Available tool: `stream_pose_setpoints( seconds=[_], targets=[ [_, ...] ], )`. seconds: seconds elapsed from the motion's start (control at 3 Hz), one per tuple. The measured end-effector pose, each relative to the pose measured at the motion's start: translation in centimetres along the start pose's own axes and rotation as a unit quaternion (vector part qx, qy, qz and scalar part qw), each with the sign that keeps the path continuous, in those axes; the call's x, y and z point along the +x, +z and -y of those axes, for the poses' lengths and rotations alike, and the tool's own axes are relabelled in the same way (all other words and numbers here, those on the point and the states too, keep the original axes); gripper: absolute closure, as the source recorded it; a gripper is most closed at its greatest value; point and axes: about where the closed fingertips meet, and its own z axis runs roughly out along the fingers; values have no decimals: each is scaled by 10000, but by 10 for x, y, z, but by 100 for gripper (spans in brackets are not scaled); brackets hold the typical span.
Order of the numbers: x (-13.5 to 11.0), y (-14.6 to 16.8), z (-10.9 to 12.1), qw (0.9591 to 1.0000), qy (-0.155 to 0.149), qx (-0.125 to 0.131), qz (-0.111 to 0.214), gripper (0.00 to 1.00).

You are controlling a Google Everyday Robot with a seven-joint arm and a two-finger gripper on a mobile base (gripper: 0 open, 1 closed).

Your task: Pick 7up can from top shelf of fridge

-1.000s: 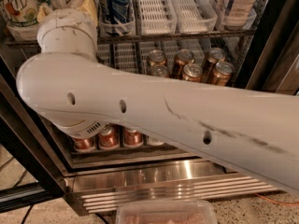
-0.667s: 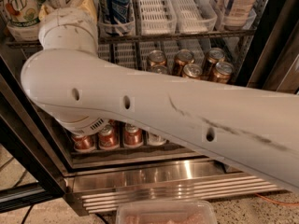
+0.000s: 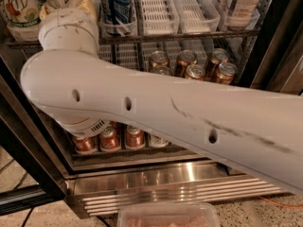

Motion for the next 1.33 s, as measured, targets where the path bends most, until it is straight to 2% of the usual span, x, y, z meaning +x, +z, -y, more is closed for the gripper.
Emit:
stream_pose_setpoints(
  seconds=[0.33,1.33],
  targets=[
    [0,0,0,10000,0,0,0,100],
    [-30,-2,7,9996,-124,-241,9,100]
  ],
)
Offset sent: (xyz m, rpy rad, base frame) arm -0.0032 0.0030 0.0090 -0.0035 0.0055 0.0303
